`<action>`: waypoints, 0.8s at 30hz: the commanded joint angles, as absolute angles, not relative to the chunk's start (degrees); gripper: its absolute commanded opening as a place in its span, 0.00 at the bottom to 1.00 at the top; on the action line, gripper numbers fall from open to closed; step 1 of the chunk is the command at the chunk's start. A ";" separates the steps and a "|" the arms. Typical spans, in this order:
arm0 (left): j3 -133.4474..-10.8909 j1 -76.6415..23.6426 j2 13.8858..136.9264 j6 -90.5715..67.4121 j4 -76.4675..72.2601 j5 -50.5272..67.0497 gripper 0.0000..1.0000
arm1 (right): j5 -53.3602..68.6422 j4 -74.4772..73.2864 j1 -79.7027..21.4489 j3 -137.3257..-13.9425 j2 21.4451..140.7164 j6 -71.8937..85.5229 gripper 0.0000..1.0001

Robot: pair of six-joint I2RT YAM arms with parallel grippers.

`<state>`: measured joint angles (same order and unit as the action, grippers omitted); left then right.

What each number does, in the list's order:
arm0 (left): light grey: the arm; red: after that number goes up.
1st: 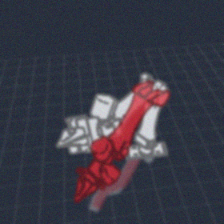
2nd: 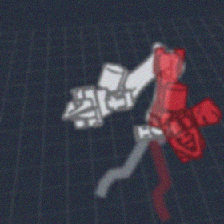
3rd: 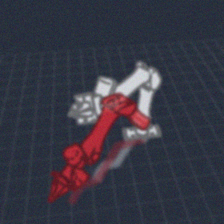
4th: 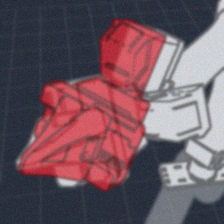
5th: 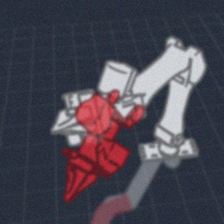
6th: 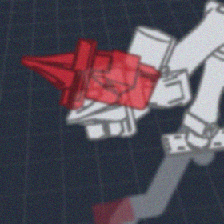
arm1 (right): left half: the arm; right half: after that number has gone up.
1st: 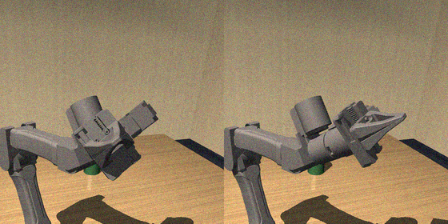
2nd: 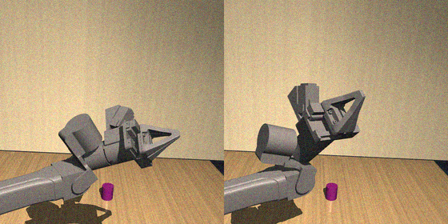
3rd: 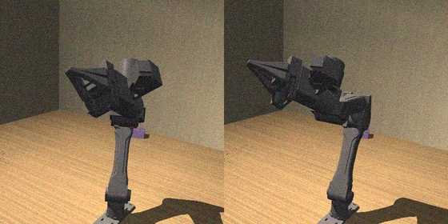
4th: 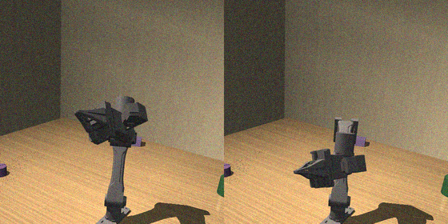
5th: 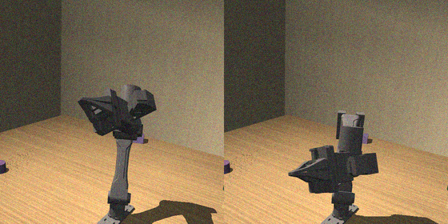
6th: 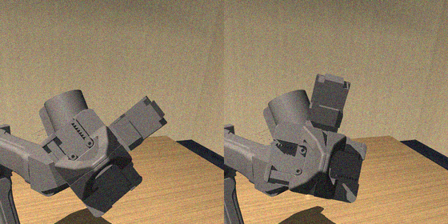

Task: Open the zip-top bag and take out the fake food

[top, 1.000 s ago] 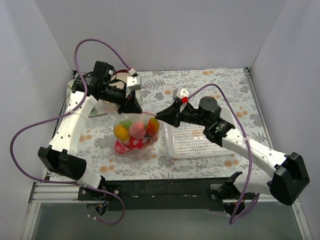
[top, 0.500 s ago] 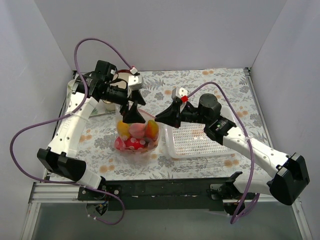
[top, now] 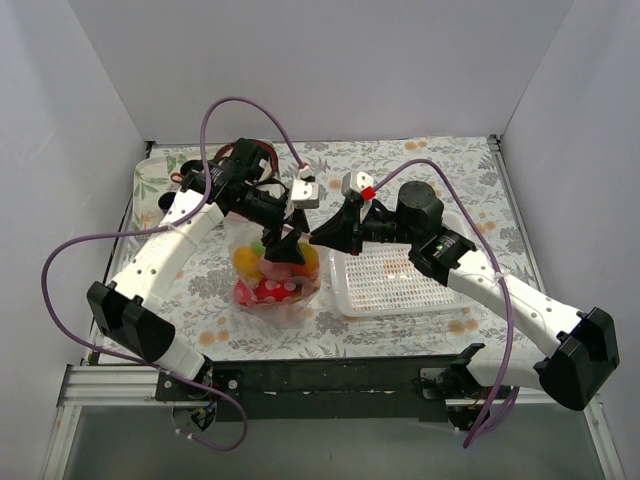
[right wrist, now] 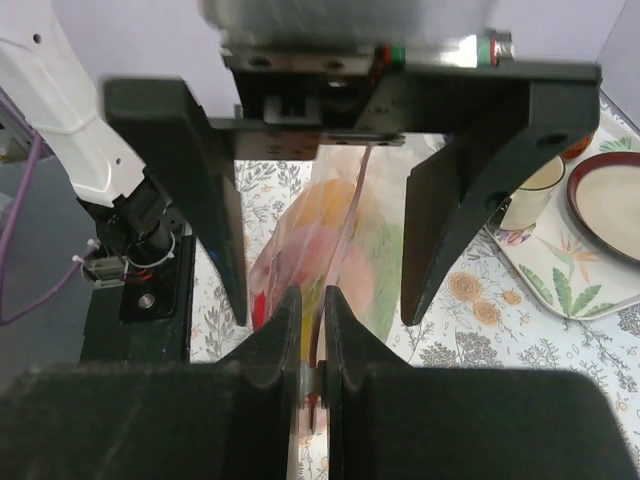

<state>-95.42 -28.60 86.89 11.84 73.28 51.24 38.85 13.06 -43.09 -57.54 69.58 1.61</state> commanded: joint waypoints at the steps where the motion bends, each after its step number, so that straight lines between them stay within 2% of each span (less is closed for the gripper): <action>1: -96.15 -28.65 87.10 14.24 72.25 47.20 0.65 | 40.51 14.41 -42.98 -61.35 68.12 2.20 0.01; 4: -97.82 -28.74 87.01 14.33 72.77 46.24 0.40 | 40.61 13.98 -42.98 -61.52 68.12 2.11 0.01; 10: -100.46 -28.74 85.44 14.24 75.59 45.35 0.43 | 40.69 13.53 -42.89 -62.05 68.11 1.67 0.01; 14: -100.72 -28.74 83.32 12.92 74.89 45.79 0.52 | 40.87 13.36 -42.89 -62.84 68.55 1.76 0.01; 15: -100.90 -28.83 82.97 11.88 74.62 46.23 0.58 | 40.96 13.27 -42.98 -63.10 68.55 1.67 0.01; 17: -100.46 -28.74 82.01 11.60 74.09 46.84 0.58 | 41.04 13.36 -42.98 -63.19 68.73 1.84 0.01; 20: -99.23 -28.83 81.65 11.16 73.13 47.20 0.32 | 41.31 13.62 -42.98 -63.37 68.99 2.19 0.01; 21: -99.32 -28.74 81.91 10.90 72.78 47.28 0.13 | 41.57 13.62 -42.98 -63.46 69.17 2.28 0.01; 23: -100.10 -28.83 82.61 10.37 72.77 47.55 0.00 | 41.66 13.62 -43.07 -63.72 69.26 2.55 0.01; 24: -100.54 -28.74 82.88 10.37 73.03 47.64 0.00 | 41.49 13.62 -43.15 -63.81 69.43 2.55 0.01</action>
<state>-98.65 -28.84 83.88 11.05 73.73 46.22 40.12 10.41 -43.03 -60.25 69.63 1.63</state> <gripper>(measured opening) 0.035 0.121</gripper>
